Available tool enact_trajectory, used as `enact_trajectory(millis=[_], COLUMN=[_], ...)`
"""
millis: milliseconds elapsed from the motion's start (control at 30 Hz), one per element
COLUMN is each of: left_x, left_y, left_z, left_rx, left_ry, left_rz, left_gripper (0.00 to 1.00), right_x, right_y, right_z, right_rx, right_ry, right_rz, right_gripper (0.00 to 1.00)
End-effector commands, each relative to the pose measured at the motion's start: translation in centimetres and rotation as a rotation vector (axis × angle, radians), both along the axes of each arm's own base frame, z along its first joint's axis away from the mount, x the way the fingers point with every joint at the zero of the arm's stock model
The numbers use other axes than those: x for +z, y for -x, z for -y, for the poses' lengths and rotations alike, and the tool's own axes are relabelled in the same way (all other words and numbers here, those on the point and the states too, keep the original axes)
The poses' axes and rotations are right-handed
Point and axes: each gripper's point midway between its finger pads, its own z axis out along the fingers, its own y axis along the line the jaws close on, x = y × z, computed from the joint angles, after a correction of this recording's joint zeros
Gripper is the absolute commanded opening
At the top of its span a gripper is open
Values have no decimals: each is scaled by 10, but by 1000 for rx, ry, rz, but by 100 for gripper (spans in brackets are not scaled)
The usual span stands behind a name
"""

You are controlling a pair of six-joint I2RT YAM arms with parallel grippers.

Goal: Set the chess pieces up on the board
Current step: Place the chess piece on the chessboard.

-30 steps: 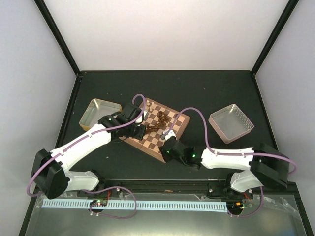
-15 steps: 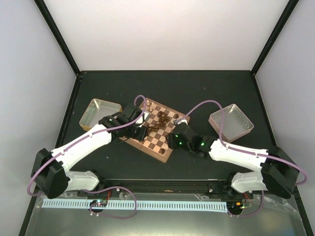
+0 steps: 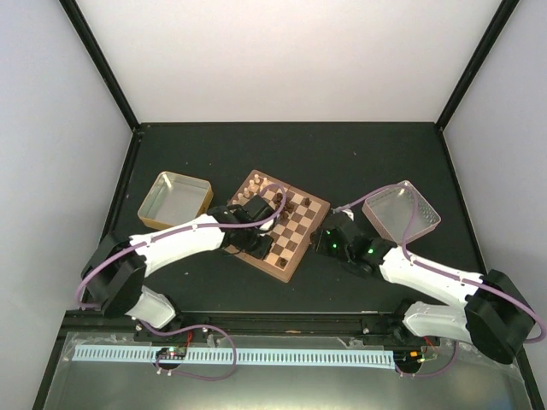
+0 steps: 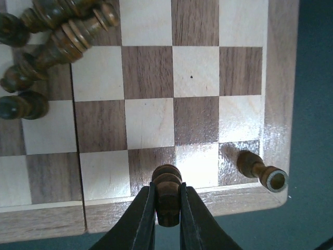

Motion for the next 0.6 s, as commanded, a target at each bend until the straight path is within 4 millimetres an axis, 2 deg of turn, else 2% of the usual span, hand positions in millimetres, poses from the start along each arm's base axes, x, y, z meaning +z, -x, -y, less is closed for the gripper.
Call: enact_trajectory(millis=[0,133,267,333,433,567], left_x=[-5,-11,-9,-6,-1,-3], left_y=[-10,-9,-7,-7,-8,-8], left_z=[9,9,11,14,17,18], left_rx=[17,15,13,14,21,29], left_ry=[-19,-40,-29,-14,11,13], left_rz=[35,27,15,18,22,12], left_gripper=[8,14,34,39,40,33], right_x=[1,1,2,3,5,4], right_y=[-1,-1,-1,0,0,0], right_z=[6,6,6,6,7,10], right_rx=[-27,-25,-22,-21,-25,-32], right_ry=[-5,-5,-10,-12,-14,-10], right_rz=[0,0,2,3,9,11], right_gripper=[52,52,52,52,53,53])
